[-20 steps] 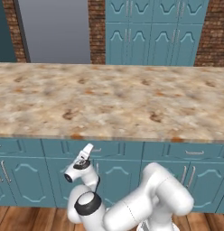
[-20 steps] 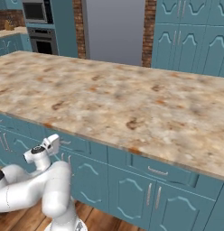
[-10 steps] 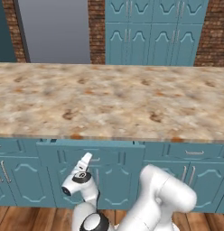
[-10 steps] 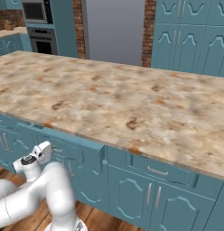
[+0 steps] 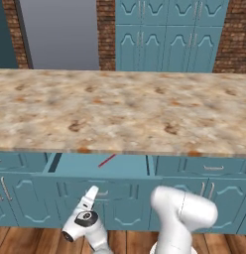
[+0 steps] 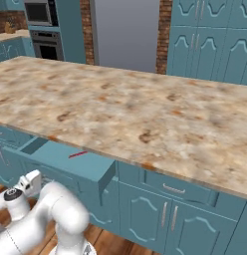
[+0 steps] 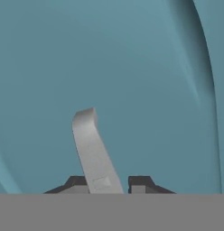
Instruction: Take a straw from the drawer in front and place it inside the glass cup on the dining counter.
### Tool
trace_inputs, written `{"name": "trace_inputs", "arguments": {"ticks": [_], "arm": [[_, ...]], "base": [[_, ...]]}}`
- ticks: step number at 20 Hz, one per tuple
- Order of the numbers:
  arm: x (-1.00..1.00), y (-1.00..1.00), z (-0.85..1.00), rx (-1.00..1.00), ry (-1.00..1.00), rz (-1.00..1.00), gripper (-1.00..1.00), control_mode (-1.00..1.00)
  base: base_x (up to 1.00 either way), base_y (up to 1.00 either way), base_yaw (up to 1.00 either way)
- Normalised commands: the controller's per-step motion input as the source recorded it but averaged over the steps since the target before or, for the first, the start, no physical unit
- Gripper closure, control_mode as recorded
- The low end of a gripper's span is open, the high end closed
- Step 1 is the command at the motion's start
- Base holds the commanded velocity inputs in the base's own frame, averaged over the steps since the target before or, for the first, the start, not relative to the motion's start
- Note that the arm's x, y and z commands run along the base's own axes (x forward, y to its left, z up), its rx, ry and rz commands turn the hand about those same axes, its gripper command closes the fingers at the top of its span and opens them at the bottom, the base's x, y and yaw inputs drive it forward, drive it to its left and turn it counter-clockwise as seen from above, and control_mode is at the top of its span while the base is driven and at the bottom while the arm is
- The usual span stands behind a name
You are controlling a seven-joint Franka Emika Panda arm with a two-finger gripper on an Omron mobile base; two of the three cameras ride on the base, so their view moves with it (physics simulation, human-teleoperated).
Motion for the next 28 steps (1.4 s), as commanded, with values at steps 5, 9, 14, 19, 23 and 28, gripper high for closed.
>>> {"name": "trace_inputs", "arguments": {"ticks": [5,9,14,19,23,28], "arm": [[-0.99,0.3,0.0,0.0,0.0,0.0,1.0,-1.0],[-0.93,0.25,0.0,0.0,0.0,0.0,1.0,-1.0],[-0.84,0.22,0.0,0.0,0.0,0.0,1.0,-1.0],[-0.41,0.18,0.0,0.0,0.04,0.0,1.0,-1.0],[0.01,0.03,0.0,0.0,0.22,0.0,-1.0,-1.0],[-0.17,0.0,0.22,0.14,0.3,0.0,-1.0,-1.0]], "base": [[0.0,0.0,0.0],[0.0,0.0,0.0],[0.0,0.0,0.0],[0.0,0.0,0.0],[0.0,0.0,0.0],[0.0,0.0,0.0]]}}
